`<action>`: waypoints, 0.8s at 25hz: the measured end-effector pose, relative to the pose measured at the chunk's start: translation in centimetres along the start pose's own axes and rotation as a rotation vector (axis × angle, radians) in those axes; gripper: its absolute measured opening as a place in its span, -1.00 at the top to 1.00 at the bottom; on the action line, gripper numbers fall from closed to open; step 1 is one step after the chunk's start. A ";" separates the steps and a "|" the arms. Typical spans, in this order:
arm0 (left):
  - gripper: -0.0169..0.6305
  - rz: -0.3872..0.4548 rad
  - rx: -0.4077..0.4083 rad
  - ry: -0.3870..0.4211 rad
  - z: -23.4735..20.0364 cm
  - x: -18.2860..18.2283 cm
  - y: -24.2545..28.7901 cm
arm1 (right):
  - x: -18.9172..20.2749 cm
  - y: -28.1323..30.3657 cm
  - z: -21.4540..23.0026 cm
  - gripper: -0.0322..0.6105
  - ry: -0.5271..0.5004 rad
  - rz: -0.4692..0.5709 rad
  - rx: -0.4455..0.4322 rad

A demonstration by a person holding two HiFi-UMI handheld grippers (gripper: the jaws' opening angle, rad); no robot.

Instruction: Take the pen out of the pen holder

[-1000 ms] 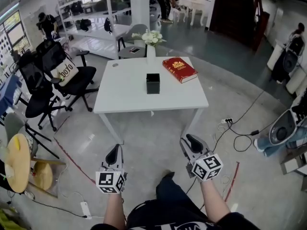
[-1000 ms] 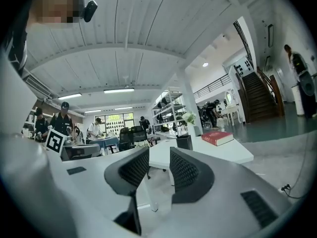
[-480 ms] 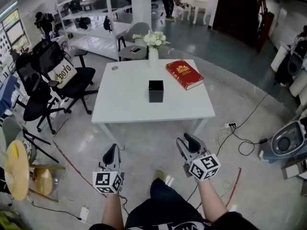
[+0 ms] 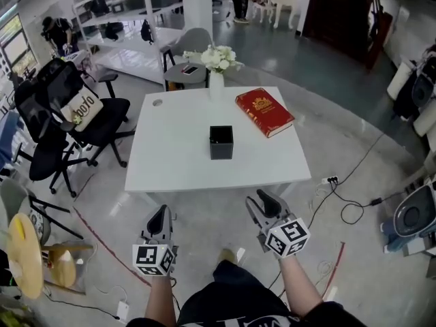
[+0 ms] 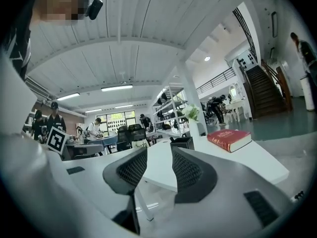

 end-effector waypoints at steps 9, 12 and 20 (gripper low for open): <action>0.93 -0.019 0.025 0.005 -0.1 -0.3 6.6 | -0.4 3.9 4.4 0.40 0.009 -0.011 -0.002; 0.93 -0.016 0.029 0.009 -0.3 -0.6 8.6 | -0.7 5.4 5.4 0.40 -0.002 -0.017 -0.011; 0.93 -0.014 0.023 0.009 -0.9 -1.2 11.7 | -1.4 8.6 6.9 0.40 -0.022 -0.039 -0.054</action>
Point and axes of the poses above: the fingertips, and each gripper's own axes: y forward along the fingers, z to its right, x out of its underside, the point moved 2 cm from there along -y, backward along the fingers, and after that the axes turned 9 degrees about -x, right-handed, at the moved point
